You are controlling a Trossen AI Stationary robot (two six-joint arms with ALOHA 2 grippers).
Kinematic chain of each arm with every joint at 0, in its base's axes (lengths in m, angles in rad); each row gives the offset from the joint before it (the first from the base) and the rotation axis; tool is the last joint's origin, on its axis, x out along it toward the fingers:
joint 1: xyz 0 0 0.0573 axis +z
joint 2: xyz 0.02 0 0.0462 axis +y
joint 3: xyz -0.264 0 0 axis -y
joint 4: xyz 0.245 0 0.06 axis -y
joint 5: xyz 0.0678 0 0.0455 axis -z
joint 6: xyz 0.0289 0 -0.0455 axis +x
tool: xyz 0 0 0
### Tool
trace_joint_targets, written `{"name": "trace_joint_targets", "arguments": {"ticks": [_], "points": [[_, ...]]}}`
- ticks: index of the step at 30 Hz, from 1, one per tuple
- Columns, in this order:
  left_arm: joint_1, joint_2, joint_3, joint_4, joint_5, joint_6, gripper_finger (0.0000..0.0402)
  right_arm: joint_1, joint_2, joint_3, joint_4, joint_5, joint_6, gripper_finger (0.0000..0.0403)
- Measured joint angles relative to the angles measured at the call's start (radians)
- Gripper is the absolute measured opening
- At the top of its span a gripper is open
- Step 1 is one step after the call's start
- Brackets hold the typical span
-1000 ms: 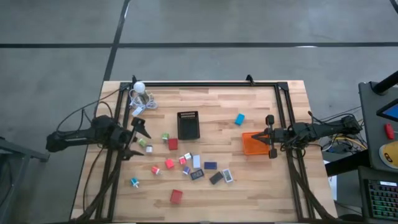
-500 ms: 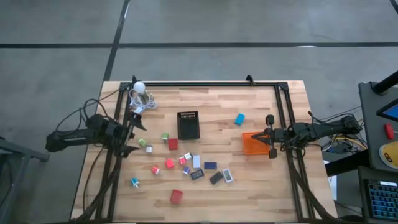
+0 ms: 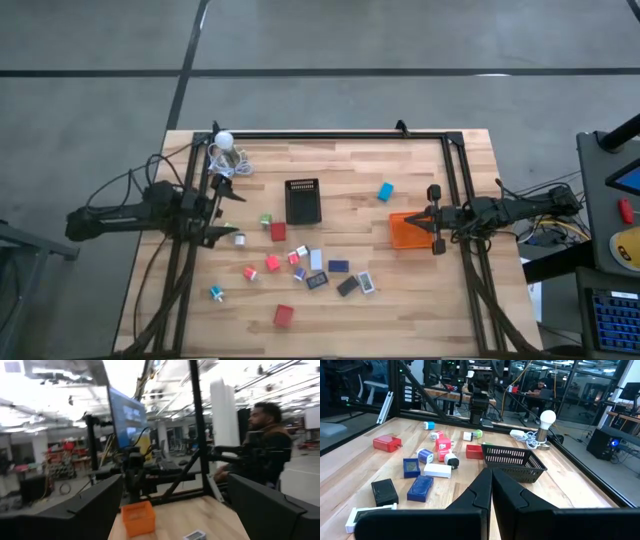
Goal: Pick & Place Office items
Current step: Put the right green charger adapter in the black bin
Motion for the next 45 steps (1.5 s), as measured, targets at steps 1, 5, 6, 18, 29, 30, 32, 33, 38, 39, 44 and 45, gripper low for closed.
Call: {"name": "trace_joint_targets", "arguments": {"ticks": [1,5,6,18,29,30,32,33,38,39,44,45], "points": [[0.000,0.018,0.006,-0.001,-0.007,0.000,0.0358,0.000,0.000,0.000,0.000,0.000,0.000,0.0008],[0.000,0.095,0.020,-0.015,-0.024,-0.008,0.0358,0.000,0.000,0.000,0.000,0.000,0.000,0.0009],[0.000,0.118,0.021,-0.019,-0.028,-0.007,0.0358,0.000,0.000,0.000,0.000,0.000,0.000,0.0009],[0.000,0.309,0.228,-0.330,-0.111,-0.055,0.0358,0.000,0.000,0.000,0.000,0.000,0.000,0.0009],[-0.002,0.304,0.342,-0.551,-0.369,-0.481,0.0358,0.000,0.000,0.000,0.000,0.000,0.000,0.0009],[0.000,0.304,0.342,-0.564,-0.413,-0.545,0.0358,0.000,0.000,0.000,0.000,0.000,0.000,0.0009],[0.003,0.312,0.342,-0.596,-0.466,-0.659,0.0358,0.000,0.000,0.000,0.000,0.000,0.000,0.0008],[0.003,0.320,0.344,-0.612,-0.478,-0.707,0.0358,0.000,0.000,0.000,0.000,0.000,0.000,0.0009],[0.003,0.400,0.370,-0.658,-0.556,-0.888,0.0358,0.000,0.000,0.000,0.000,0.000,0.000,0.0008],[0.003,0.426,0.380,-0.684,-0.571,-0.937,0.0358,0.000,0.000,0.000,0.000,0.000,0.000,0.0009],[0.004,0.577,0.451,-0.888,-0.589,-1.154,0.0357,0.000,0.000,0.000,0.000,0.000,0.000,0.0009],[0.004,0.607,0.467,-0.903,-0.589,-1.166,0.0357,0.000,0.000,0.000,0.000,0.000,0.000,0.0008]]}}
